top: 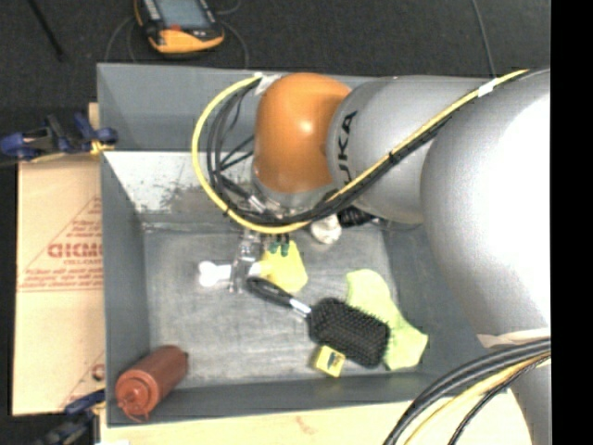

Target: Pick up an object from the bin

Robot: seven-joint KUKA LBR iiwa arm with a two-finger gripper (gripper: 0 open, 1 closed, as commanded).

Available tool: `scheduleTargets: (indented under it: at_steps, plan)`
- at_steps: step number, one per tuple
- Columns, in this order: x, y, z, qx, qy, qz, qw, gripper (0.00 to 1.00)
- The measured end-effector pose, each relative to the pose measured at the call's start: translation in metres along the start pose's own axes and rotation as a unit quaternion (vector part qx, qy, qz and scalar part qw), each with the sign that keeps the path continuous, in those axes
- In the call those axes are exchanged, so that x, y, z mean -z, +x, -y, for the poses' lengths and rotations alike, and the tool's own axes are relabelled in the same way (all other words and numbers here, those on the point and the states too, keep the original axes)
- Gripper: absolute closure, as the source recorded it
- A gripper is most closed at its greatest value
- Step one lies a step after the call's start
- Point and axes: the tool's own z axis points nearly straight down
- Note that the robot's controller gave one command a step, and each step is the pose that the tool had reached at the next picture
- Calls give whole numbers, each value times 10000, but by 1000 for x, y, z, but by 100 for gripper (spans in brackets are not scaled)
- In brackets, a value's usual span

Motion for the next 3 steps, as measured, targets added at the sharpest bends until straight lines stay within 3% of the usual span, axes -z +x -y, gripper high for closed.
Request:
scheduleTargets:
  at_steps: [1, 2, 3]
  plan:
    - [-66, 15, 84, 849, -39, -29, 9964, 100]
    - [-67, 15, 84, 843, -40, -31, 9964, 100]
    - [97, -4, 80, 1102, -10, -3, 9939, 100]
